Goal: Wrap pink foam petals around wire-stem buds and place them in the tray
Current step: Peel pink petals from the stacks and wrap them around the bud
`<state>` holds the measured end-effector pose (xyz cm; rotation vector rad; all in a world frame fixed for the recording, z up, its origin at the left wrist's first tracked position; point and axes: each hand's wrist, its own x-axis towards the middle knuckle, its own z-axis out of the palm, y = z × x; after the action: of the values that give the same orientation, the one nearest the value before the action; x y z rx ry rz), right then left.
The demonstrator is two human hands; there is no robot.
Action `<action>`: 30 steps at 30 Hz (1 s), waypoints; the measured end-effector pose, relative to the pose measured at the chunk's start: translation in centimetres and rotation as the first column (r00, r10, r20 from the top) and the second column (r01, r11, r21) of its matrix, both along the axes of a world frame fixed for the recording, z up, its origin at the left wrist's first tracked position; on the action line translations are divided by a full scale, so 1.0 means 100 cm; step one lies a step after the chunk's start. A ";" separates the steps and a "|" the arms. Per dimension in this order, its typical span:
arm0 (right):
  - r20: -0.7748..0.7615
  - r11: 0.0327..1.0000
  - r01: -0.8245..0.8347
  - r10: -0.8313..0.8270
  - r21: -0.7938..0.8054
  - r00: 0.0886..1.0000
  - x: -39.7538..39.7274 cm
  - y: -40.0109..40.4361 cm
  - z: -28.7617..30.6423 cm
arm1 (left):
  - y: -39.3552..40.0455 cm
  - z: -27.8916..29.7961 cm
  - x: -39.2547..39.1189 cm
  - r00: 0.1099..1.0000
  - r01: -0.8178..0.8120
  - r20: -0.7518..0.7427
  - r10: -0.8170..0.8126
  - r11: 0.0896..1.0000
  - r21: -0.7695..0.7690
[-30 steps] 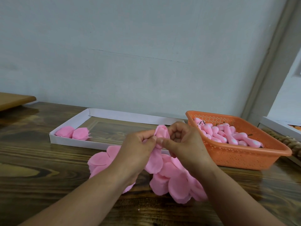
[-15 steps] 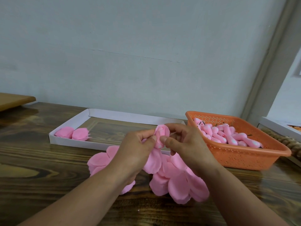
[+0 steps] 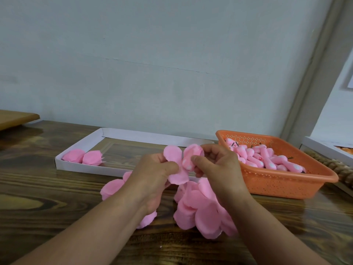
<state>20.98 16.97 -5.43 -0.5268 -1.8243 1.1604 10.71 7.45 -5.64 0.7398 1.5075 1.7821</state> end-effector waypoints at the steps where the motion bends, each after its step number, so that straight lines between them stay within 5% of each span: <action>1: -0.002 1.000 0.002 -0.002 -0.008 1.000 0.000 0.000 0.000 | 0.001 -0.001 0.001 1.000 -0.010 0.002 0.010 1.000 -0.012; 14: 0.075 0.990 -0.137 0.134 0.036 0.988 0.002 -0.006 0.001 | 0.002 0.004 0.000 0.964 -0.266 -0.045 0.262 0.945 -0.191; 21: 0.226 0.949 -0.237 0.190 0.206 0.955 0.010 -0.003 0.015 | 0.000 0.006 0.004 0.959 -0.270 -0.138 0.249 0.948 -0.169; 30: 0.316 0.944 -0.299 0.243 0.141 0.917 0.015 0.003 0.019 | -0.003 0.001 0.005 0.964 -0.099 -0.261 0.054 0.981 -0.164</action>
<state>22.46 17.24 -3.49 -0.3569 -2.2977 1.1197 11.16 7.19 -5.55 0.8568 1.8603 1.6291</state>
